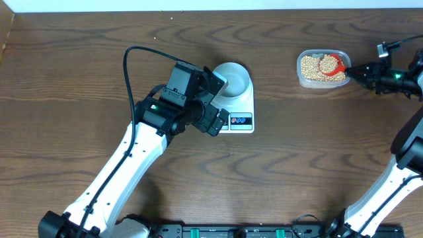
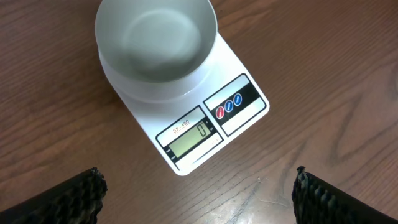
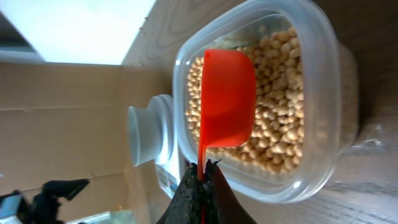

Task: Scoop item into bowl and weigh 50g on scale
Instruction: 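Dip the red scoop into the soybean tub with the right gripper, then carry the filled scoop with the right gripper over the white bowl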

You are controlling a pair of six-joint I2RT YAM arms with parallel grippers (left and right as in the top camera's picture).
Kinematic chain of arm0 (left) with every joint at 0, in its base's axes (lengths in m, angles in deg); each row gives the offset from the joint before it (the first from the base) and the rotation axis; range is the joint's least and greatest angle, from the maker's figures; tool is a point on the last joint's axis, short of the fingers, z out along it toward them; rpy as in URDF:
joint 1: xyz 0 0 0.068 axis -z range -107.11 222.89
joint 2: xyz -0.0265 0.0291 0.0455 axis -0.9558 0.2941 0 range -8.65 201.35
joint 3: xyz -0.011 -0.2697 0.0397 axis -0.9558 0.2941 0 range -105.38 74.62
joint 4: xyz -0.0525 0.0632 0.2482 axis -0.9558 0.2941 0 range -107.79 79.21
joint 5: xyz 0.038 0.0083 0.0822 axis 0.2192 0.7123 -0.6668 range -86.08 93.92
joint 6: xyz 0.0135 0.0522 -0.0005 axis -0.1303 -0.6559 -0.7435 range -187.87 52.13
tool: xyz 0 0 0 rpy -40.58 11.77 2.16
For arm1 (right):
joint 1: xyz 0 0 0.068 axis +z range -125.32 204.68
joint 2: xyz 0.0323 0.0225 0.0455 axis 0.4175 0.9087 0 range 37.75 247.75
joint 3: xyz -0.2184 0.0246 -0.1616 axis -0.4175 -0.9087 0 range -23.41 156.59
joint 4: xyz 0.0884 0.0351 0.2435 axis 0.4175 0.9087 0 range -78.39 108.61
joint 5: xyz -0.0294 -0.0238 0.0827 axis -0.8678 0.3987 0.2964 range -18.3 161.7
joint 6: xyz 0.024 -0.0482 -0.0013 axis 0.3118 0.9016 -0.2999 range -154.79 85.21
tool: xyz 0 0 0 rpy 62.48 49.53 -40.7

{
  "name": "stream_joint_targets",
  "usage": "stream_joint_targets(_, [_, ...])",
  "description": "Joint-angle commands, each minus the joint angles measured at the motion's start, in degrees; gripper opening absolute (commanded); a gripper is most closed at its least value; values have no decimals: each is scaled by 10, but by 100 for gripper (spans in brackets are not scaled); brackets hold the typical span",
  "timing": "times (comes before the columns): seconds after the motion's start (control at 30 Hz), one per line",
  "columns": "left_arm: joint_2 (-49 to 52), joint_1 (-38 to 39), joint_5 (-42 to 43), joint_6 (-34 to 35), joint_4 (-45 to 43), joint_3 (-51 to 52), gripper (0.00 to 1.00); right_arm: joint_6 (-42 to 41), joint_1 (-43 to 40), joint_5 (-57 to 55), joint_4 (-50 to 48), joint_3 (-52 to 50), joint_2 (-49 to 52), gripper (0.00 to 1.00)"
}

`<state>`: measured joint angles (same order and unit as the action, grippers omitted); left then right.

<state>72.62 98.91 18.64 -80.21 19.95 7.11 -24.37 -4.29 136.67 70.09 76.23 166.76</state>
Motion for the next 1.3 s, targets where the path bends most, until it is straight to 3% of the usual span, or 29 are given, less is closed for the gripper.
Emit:
stream_joint_targets(0.0, [4, -2, 3, -9, 2, 0, 98, 10, -12, 67, 7, 0, 6, 1])
stream_joint_targets(0.6, [4, -2, 3, -9, 2, 0, 98, 47, -42, 174, 41, 0, 6, 1])
stream_joint_targets(0.87, [4, -2, 3, -9, 2, 0, 98, 50, -15, 242, 35, 0, 6, 1])
stream_joint_targets(1.27, [4, -2, 3, -9, 2, 0, 98, 30, 52, 245, 29, 1, 6, 1])
